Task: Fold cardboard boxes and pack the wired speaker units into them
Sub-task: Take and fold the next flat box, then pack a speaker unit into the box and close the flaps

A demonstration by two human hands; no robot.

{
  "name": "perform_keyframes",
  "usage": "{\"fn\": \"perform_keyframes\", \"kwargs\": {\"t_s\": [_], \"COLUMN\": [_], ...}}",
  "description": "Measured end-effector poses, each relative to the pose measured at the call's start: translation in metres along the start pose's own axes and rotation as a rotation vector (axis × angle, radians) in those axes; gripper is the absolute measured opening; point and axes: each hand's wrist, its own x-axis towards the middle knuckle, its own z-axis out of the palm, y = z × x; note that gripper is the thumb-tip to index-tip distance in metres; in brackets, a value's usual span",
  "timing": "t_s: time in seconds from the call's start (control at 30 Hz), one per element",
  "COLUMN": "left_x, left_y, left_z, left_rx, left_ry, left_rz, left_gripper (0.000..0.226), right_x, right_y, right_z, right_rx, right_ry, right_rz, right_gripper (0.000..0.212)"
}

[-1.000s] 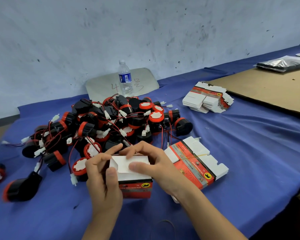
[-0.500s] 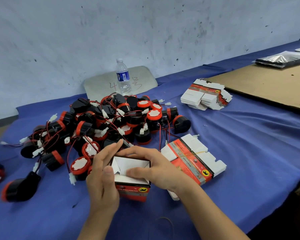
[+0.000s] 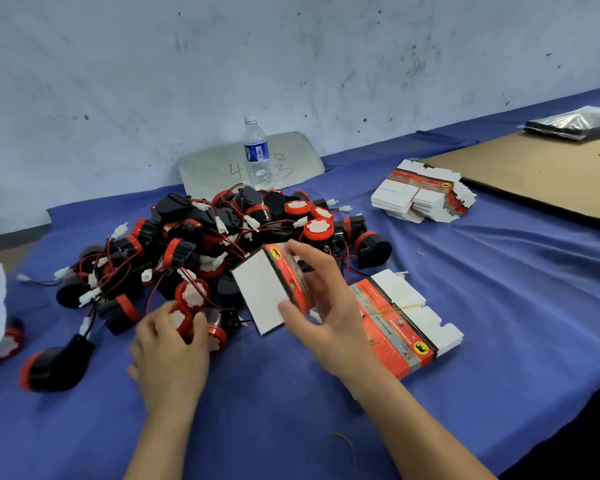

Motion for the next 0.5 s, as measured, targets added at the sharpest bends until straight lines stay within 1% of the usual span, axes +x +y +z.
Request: {"fn": "perform_keyframes", "kwargs": {"t_s": [0.03,0.07,0.13,0.2,0.23,0.3,0.37,0.43,0.5], "left_x": [0.003,0.004,0.003,0.001,0.0,-0.005,-0.007,-0.005,-0.004], "left_y": [-0.005,-0.006,-0.005,-0.004,-0.004,-0.003,-0.002,0.0,0.0], "left_z": [0.001,0.001,0.0,0.0,0.002,0.004,0.004,0.004,0.004], "left_rx": [0.034,0.034,0.068,0.158,0.212,0.279,0.287,0.271,0.206], "left_ry": [-0.071,-0.11,-0.143,-0.166,-0.157,-0.096,-0.027,-0.017,-0.032], "left_rz": [-0.053,-0.067,-0.032,0.009,0.03,0.084,0.119,0.123,0.093], "left_gripper": [0.041,0.045,0.054,0.068,0.073,0.075,0.069,0.063,0.058], "right_x": [-0.001,-0.002,-0.005,-0.007,-0.008,-0.009,-0.011,-0.013,-0.014], "right_y": [0.003,0.007,0.014,0.021,0.024,0.026,0.026,0.023,0.022], "right_z": [0.002,0.005,0.013,0.021,0.022,0.021,0.019,0.021,0.025], "right_rx": [-0.162,-0.324,-0.621,-0.854,-0.935,-1.004,-0.994,-0.962,-0.951], "right_ry": [-0.033,-0.094,-0.227,-0.291,-0.313,-0.344,-0.339,-0.29,-0.241], "right_rz": [-0.09,-0.161,-0.266,-0.362,-0.381,-0.376,-0.34,-0.311,-0.337], "right_gripper": [0.068,0.075,0.084,0.092,0.092,0.081,0.058,0.037,0.022]}}
